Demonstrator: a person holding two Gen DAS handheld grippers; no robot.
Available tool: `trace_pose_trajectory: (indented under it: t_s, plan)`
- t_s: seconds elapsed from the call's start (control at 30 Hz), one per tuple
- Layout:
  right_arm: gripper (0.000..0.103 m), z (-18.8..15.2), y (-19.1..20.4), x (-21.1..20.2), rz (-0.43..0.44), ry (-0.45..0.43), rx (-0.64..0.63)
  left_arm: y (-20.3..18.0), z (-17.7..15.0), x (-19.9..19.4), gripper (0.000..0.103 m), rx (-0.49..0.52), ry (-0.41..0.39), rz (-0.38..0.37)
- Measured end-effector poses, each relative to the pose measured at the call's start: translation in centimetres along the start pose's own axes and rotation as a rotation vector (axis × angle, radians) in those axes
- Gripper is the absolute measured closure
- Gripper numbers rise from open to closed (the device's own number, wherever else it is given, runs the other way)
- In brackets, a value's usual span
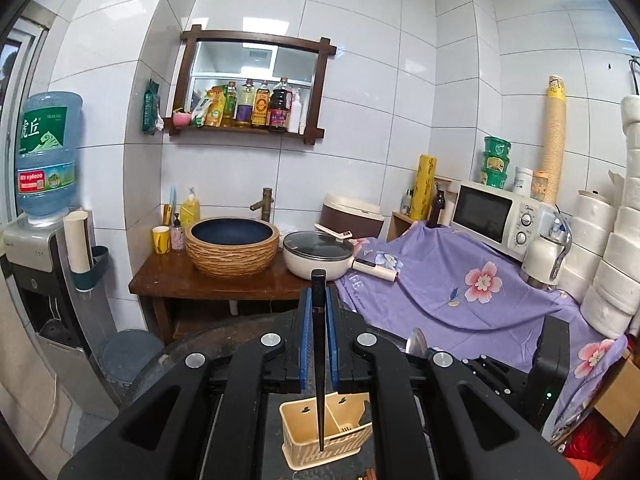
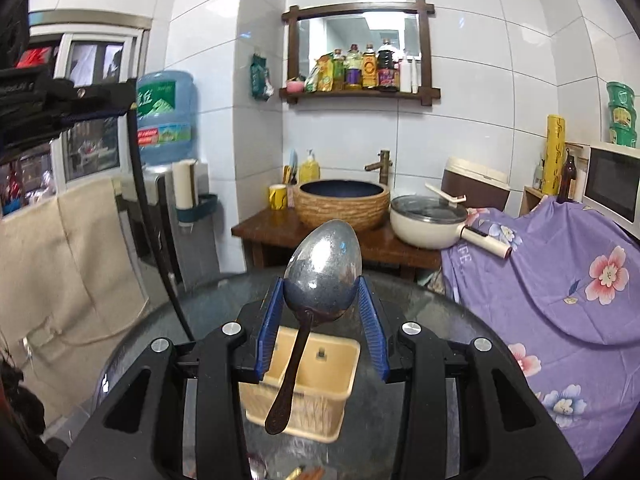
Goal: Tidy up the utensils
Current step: 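Lower the spoon into the caddy and open the right gripper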
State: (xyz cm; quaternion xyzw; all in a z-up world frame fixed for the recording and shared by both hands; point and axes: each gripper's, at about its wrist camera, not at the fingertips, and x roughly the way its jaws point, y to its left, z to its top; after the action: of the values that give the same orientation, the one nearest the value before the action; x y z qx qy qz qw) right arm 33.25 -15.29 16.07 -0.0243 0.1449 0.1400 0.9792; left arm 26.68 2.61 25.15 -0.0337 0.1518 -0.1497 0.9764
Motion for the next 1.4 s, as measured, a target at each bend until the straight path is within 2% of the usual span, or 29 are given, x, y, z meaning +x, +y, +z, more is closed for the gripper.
trace_pose_trajectory:
  t_s: [0.2, 0.3, 0.47, 0.8, 1.03, 1.4]
  plan:
    - [0.064, 1.1, 0.3, 3.2, -0.064, -0.025, -0.035, 0.0, -0.3, 2.9, 0.096, -0.005, 0.001, 0.058]
    - [0.064, 0.0, 0.4, 4.9, -0.100, -0.030, -0.062, 0.7, -1.2, 4.3, 0.096, -0.022, 0.004, 0.083]
    - [0.064, -2.5, -0.1, 6.6, -0.104, 0.013, -0.048, 1.6, -4.0, 6.5, 0.096, -0.042, 0.066, 0.081]
    - [0.064, -7.1, 1.0, 6.0, -0.098, 0.058, -0.107, 1.8, -9.2, 8.4, 0.096, -0.042, 0.168, 0.044]
    - [0.064, -9.1, 1.0, 6.2, -0.067, 0.129, -0.093, 2.2, -11.4, 9.2, 0.096, -0.047, 0.220, 0.039]
    - [0.064, -10.2, 1.0, 6.3, -0.051, 0.166, -0.095, 1.7, -11.8, 8.8, 0.096, -0.019, 0.206, 0.051]
